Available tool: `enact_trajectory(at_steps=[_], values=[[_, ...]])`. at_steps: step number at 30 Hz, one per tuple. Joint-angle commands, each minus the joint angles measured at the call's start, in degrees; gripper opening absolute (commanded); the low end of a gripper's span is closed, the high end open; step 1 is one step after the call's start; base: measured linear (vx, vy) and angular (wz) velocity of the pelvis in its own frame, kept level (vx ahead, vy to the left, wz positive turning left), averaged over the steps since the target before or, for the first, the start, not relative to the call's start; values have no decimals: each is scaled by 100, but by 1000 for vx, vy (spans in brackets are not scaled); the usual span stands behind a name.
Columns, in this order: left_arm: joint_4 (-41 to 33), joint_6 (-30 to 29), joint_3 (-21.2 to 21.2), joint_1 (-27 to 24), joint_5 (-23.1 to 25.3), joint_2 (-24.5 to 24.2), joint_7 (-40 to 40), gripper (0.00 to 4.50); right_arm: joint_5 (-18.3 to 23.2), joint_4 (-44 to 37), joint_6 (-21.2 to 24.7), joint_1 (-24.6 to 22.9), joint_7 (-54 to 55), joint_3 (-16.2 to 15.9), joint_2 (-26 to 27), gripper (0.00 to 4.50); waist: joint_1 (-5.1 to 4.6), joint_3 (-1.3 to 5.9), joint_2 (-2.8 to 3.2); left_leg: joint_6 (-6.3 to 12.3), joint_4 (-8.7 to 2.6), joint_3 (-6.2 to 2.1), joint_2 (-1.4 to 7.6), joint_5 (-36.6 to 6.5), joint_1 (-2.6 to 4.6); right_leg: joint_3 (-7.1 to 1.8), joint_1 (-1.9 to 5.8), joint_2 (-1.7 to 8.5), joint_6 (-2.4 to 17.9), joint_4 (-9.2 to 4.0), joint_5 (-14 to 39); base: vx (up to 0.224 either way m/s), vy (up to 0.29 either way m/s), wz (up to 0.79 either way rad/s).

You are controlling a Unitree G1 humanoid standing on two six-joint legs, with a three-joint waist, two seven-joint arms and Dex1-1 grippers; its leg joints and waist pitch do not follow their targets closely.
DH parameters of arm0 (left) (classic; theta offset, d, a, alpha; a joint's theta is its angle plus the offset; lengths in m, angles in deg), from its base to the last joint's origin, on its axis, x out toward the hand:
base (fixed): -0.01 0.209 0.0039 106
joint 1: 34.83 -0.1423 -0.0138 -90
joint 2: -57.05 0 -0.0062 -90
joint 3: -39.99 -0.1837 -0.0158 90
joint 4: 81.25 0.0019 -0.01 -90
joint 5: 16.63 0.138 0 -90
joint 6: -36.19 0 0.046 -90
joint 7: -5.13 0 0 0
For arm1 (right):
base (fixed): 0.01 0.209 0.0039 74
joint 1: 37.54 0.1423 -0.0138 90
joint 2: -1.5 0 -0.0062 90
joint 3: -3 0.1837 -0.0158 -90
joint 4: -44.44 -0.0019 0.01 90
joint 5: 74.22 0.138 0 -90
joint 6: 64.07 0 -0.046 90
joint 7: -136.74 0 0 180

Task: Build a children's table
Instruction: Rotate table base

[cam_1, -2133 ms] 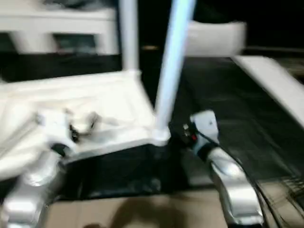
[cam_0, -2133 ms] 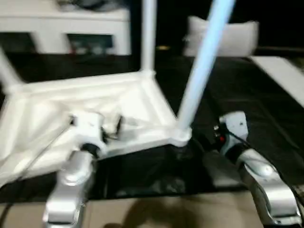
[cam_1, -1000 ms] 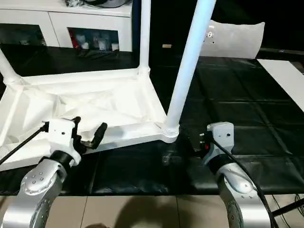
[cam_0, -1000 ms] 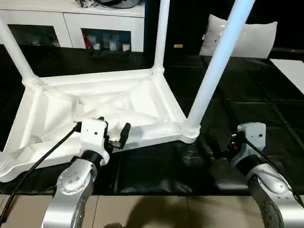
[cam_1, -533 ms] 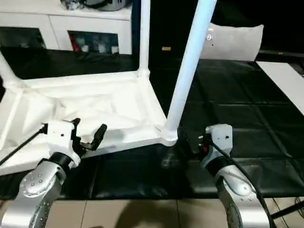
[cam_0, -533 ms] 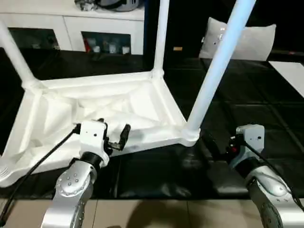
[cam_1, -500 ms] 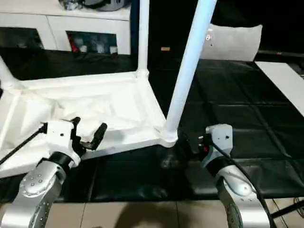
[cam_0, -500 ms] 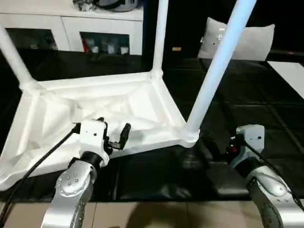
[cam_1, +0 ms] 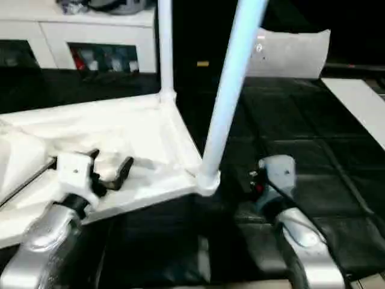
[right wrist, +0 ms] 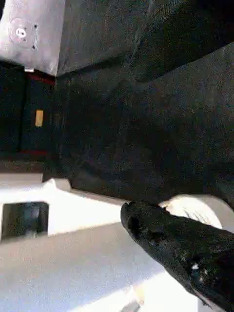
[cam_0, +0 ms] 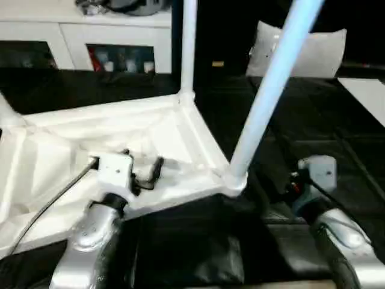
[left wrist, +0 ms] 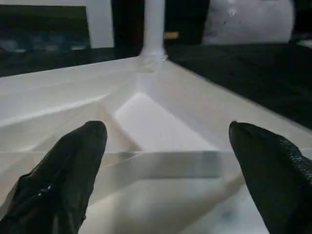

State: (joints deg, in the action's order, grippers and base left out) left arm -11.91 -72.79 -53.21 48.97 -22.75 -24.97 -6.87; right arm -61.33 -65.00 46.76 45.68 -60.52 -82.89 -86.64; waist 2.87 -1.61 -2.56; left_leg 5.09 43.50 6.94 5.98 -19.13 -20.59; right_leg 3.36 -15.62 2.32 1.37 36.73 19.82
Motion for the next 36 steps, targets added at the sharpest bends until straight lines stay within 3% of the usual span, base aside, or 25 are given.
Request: enact_trajectory(at_steps=[1,2,3,4,5,6,7,8,9,10,12,13,14,15,16,17,19,20,22,24,26,29,30,31,36], values=[[-106,39,121,-127,-41,-113,-63,442,-19,-50,16,28,33,-78,69,450,139,130,-66,-119,-573,-118,231,1616,-471,-309,469,627,1197,-486,-3059,61,-34,-12],[-120,11,97,-180,1,-159,-75,442,-26,-29,7,12,33,-85,72,450,121,131,202,1,-1004,-147,370,2128,-215,29,296,378,840,-521,-2283,61,-34,-12],[-112,8,93,-214,41,-205,-89,442,-52,2,-12,1,41,-106,77,450,114,143,328,248,-1149,-319,669,1948,-73,86,197,294,550,-354,-1923,69,33,-10],[-112,8,93,-214,41,-205,-89,442,-52,2,-12,1,41,-106,77,450,-70,194,351,1223,-1185,-740,1262,1792,234,-25,-186,305,375,149,-1114,73,46,-10],[-128,-8,170,-241,-19,-233,-129,442,-81,50,-51,-33,46,-154,90,450,-147,265,272,1646,-1161,-901,1400,2185,361,-163,-303,479,315,197,-1022,73,46,-10],[-142,-23,228,-237,-73,-251,-161,442,-111,58,-41,-62,47,-195,78,450,-134,302,257,1942,-1005,-930,1313,3471,379,-334,-447,651,166,147,-1434,0,0,0],[-147,-30,283,-230,-113,-274,-197,442,-121,51,-39,-105,38,-227,69,450,-102,273,161,1635,-878,-695,1001,4090,173,-443,-395,751,72,-39,-2194,0,0,0],[-134,-75,343,-185,-170,-339,-258,442,-86,12,-42,-174,-17,-231,49,450,-18,226,37,935,-921,-339,604,3245,-192,-421,-81,787,-43,-182,-2968,0,0,0],[-122,-104,356,-150,-208,-377,-306,442,-65,-3,-40,-199,-43,-218,38,450,53,247,6,566,-924,-240,522,2630,-231,-402,27,734,-177,-212,-3267,0,0,0],[-112,-130,365,-119,-242,-410,-348,442,-49,-15,-36,-218,-63,-207,28,450,76,154,-18,-37,-1087,-202,551,1246,-136,-355,-8,692,-266,-338,-2825,-59,-15,-2],[-34,-243,320,51,-308,-575,-568,442,-37,29,-59,-256,-139,-144,-57,450,42,100,145,-613,-1344,-288,719,-553,72,-312,-89,554,245,-450,-607,-79,-11,-2],[41,-280,257,190,-330,-691,-727,442,-32,65,-96,-295,-227,-87,-155,450,13,50,111,-715,-1401,-269,725,-907,68,-341,-114,548,394,-511,-96,-113,11,0],[128,-314,214,311,-351,-771,-832,442,34,74,-84,-297,-302,-28,-192,450,12,53,206,-889,-1431,-258,726,-1254,91,-375,-122,544,606,-555,423,-113,11,0],[188,-328,148,396,-348,-808,-902,442,112,74,-73,-309,-384,42,-234,450,16,29,198,-932,-1456,-249,732,-1398,105,-390,-156,548,683,-571,653,-95,30,0],[244,-328,103,464,-347,-833,-965,442,151,77,-62,-306,-430,75,-263,450,32,7,323,-1013,-1468,-251,716,-1587,114,-406,-177,570,731,-586,891,-79,41,1],[414,-347,35,651,-385,-880,-1164,442,185,98,-56,-258,-508,73,-345,450,55,-53,233,-1113,-1470,-196,697,-1920,140,-461,-243,628,705,-700,1798,-79,41,1],[503,-454,-49,848,-455,-949,-1403,442,310,100,-22,-204,-610,129,-425,450,64,-16,261,-1148,-1451,-174,684,-1837,121,-463,-227,678,634,-742,2166,-67,55,-5],[589,-518,-94,1016,-528,-1044,-1618,442,387,112,-4,-128,-665,160,-455,450,70,5,244,-1055,-1477,-167,669,-1549,44,-425,-170,687,580,-732,2102,-60,60,-10],[683,-578,-126,1135,-559,-1134,-1744,442,420,191,-36,-60,-717,178,-469,450,70,46,281,-986,-1471,-145,677,-1248,24,-406,-177,668,597,-673,1729,-21,26,-7],[839,-888,-322,1359,-575,-1536,-2207,442,502,398,-156,61,-1039,149,-602,450,61,97,340,-865,-1471,-119,681,-896,-4,-368,-208,619,714,-569,743,0,0,0],[842,-946,-368,1373,-601,-1663,-2369,442,532,405,-155,73,-1134,113,-630,450,44,104,336,-785,-1457,-107,677,-753,-25,-380,-197,625,772,-540,395,0,0,0],[812,-1211,-471,1396,-723,-2053,-2872,442,493,455,5,230,-1533,-118,-889,450,55,237,453,-421,-1319,-81,661,219,-48,-347,-162,607,994,-377,-1451,0,0,0],[831,-1287,-521,1455,-696,-2083,-2919,442,593,464,49,292,-1674,-105,-946,450,54,244,370,-303,-1295,-61,663,425,-58,-337,-164,592,993,-380,-1792,0,0,0],[862,-1331,-546,1506,-685,-2111,-2962,442,661,466,87,345,-1747,-104,-973,450,81,240,384,-113,-1265,-47,646,612,-85,-327,-165,605,1027,-341,-2115,0,0,0],[957,-1485,-715,1790,-758,-2130,-3089,442,779,643,49,544,-1907,-56,-1065,450,213,194,411,-161,-1316,-27,715,87,-47,-315,-220,636,1118,-408,-1052,0,0,0]])
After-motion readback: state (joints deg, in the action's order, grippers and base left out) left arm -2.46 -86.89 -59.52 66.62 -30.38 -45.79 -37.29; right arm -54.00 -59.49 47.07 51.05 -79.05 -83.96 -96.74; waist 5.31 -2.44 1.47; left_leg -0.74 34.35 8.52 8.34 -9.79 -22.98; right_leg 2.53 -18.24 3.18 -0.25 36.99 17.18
